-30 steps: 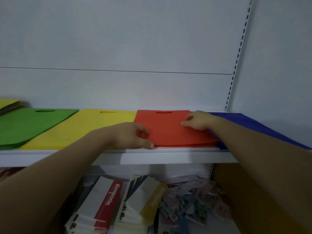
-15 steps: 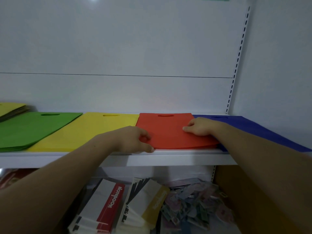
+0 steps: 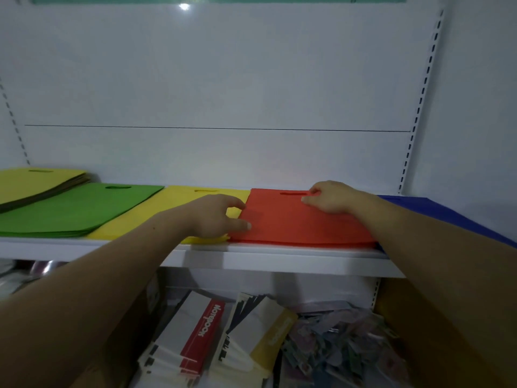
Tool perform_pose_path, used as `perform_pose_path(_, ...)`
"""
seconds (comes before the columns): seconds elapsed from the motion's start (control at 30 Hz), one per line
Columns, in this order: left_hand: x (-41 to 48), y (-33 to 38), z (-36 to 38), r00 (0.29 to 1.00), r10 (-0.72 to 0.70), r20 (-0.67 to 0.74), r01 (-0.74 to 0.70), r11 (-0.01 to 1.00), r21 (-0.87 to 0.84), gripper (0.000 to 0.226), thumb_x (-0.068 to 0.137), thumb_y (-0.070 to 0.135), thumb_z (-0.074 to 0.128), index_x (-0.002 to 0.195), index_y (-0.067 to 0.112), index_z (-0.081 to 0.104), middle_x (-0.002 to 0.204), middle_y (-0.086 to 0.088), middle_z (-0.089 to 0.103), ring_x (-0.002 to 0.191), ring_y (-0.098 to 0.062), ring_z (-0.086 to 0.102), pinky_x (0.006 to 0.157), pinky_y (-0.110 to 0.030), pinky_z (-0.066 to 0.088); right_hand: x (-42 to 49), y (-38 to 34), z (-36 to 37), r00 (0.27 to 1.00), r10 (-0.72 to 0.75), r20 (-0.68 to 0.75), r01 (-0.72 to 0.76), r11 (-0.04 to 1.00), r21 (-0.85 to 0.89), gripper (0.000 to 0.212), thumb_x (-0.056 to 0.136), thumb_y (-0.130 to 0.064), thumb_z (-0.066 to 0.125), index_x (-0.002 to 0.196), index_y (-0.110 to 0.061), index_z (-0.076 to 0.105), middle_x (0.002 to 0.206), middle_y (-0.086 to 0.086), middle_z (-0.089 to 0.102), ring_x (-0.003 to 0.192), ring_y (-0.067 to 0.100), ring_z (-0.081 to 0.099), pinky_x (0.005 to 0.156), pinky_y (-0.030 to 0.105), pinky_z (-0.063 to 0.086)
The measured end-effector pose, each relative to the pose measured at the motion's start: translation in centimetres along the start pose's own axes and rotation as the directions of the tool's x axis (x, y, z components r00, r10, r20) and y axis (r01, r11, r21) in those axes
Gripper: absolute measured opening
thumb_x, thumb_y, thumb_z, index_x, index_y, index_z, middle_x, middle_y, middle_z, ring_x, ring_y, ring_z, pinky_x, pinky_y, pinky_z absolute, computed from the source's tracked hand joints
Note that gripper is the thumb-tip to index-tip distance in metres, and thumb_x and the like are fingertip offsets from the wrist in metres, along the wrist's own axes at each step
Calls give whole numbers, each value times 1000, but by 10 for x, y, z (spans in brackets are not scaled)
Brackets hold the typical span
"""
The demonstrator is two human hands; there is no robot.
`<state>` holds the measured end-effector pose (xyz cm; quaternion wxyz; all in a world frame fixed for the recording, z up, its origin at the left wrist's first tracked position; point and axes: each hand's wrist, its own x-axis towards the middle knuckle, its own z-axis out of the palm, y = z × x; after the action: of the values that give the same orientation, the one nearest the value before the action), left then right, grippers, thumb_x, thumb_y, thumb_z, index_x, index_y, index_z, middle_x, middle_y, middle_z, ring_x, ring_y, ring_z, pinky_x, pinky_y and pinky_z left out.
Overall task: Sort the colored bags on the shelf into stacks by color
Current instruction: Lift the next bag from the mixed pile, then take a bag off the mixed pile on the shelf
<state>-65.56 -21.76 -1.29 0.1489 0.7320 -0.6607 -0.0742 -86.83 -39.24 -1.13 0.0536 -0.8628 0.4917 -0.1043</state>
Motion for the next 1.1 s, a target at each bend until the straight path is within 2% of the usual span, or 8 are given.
perform_pose_path(0.1,-13,-14,-9,999,-19,-43,19,1000,7,61,84,51,60,138,27,43,148,4,38,132,-17,38,104,-30,31,3,-22,1,999,-40,-13,40,999,13,62,94,-52,46,141,-12,43,148,8,40,134,25,39,106,31,32)
perform_pose_path(0.33,-54,-81,-43,991,-92,-93,92,996,-4,61,85,46,62,139,26,42,148,2,37,127,-18,42,98,-27,32,16,-110,4,993,-117,-31,117,993,26,65,94,-53,47,143,-12,39,150,10,37,135,26,37,107,31,31)
perform_pose_path(0.6,-125,-209,-98,962,-218,-166,223,975,15,61,86,47,60,140,26,40,149,0,35,128,-19,41,94,-26,32,31,-280,30,973,-229,-21,230,968,97,67,94,-54,45,146,-13,34,151,9,34,136,27,35,106,34,32)
perform_pose_path(0.73,-168,-279,-125,942,-272,-195,284,958,34,66,86,49,60,143,26,36,152,1,31,136,-20,33,106,-32,29,37,-373,46,956,-294,-17,293,948,121,68,94,-55,44,147,-13,33,151,9,34,136,27,35,105,33,32)
perform_pose_path(0.8,-189,-309,-136,928,-306,-214,317,948,20,67,86,48,60,143,24,35,149,-1,36,130,-21,41,105,-34,35,39,-416,56,945,-326,-15,325,938,123,67,94,-55,45,146,-13,34,151,9,35,136,27,36,105,32,32)
perform_pose_path(0.9,-215,-351,-148,910,-349,-225,348,936,-43,66,85,47,61,142,25,36,144,-1,42,116,-20,53,92,-32,45,46,-474,72,929,-370,-5,368,923,115,67,93,-55,47,145,-14,35,150,9,37,135,27,38,104,32,33)
perform_pose_path(1.03,-232,-403,-159,879,-398,-264,399,916,-52,65,86,48,60,142,25,36,147,2,40,129,-19,43,104,-34,37,63,-536,92,905,-423,31,418,902,112,65,93,-54,47,144,-14,38,148,9,40,132,27,40,100,31,35)
perform_pose_path(1.1,-233,-426,-164,864,-420,-279,420,905,-62,65,85,48,60,142,26,37,145,2,41,126,-19,45,100,-33,39,75,-560,101,895,-444,52,437,894,97,66,94,-55,45,145,-14,36,150,8,36,134,26,38,102,31,34)
